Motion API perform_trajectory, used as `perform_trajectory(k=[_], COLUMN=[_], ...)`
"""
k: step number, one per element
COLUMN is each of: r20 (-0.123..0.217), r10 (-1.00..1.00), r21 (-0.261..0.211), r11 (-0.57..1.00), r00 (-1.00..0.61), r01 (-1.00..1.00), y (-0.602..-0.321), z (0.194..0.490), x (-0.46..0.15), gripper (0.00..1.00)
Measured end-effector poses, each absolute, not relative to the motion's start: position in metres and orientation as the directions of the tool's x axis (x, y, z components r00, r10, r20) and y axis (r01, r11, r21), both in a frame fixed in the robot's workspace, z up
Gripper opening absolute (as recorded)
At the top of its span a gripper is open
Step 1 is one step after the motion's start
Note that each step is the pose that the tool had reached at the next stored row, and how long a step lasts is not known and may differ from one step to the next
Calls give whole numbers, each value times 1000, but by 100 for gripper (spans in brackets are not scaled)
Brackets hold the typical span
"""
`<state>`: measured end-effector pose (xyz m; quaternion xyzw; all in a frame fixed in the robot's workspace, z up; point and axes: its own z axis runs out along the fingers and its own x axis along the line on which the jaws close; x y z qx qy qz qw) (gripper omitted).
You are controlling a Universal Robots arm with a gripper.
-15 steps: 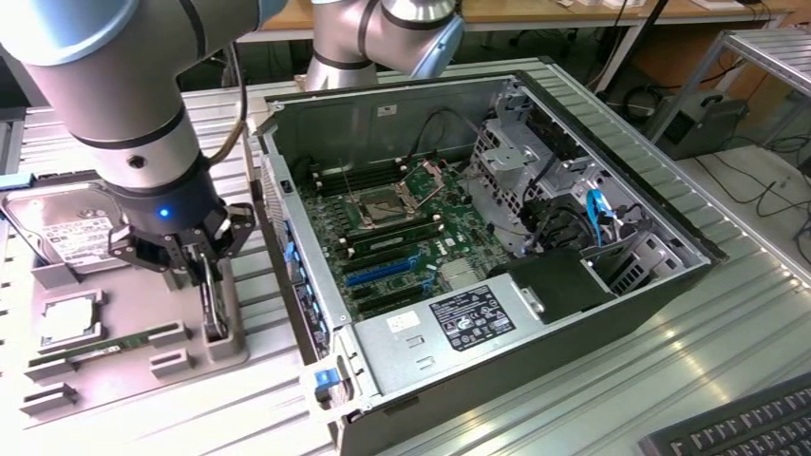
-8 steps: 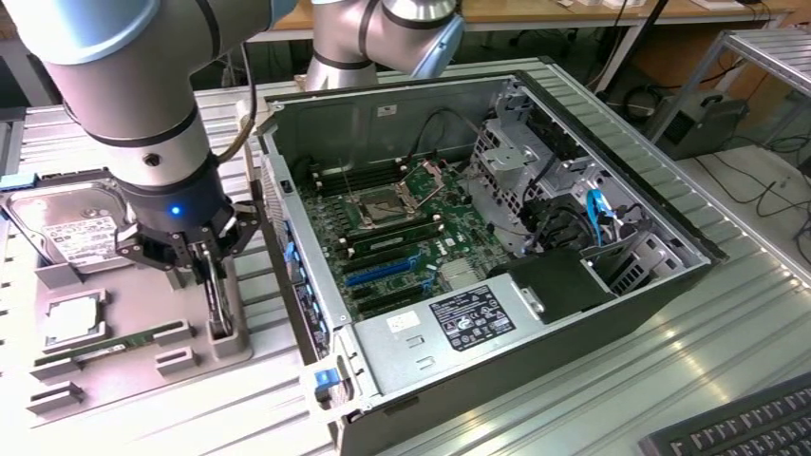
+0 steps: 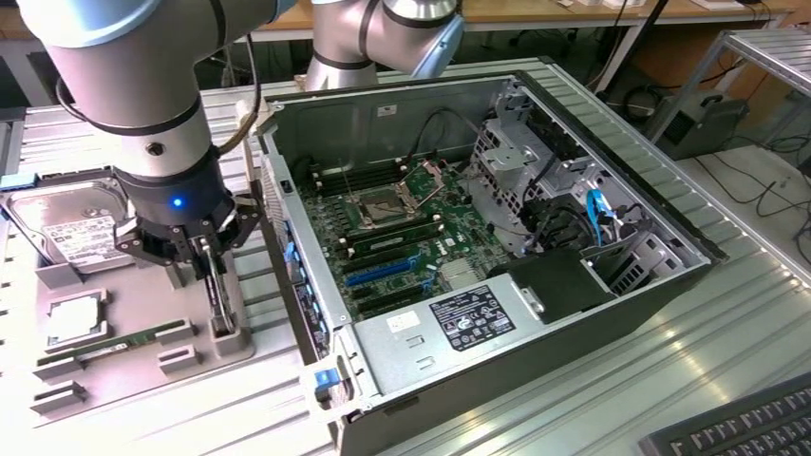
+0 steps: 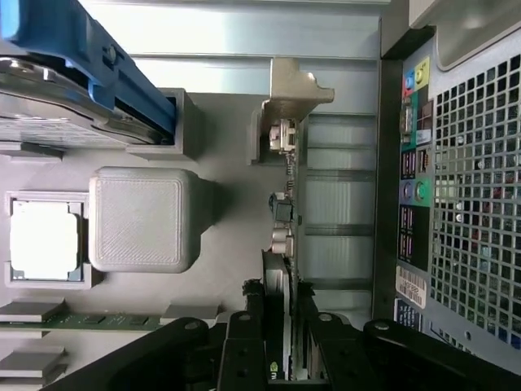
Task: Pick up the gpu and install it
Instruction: 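Pick up the gpu and move the gpu toward the slot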
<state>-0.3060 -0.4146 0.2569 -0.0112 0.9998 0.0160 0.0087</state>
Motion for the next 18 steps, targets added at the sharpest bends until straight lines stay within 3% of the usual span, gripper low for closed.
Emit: perform_trajectory(k=[7,18], r20=[6,43], r10=[-31,-34], r21=[33,34], r11=[999,999], r00=[-999,-998], r01=[-31,-32], y=[-415,-415], z=[275,334], x=[-304,-294], gripper=[26,26])
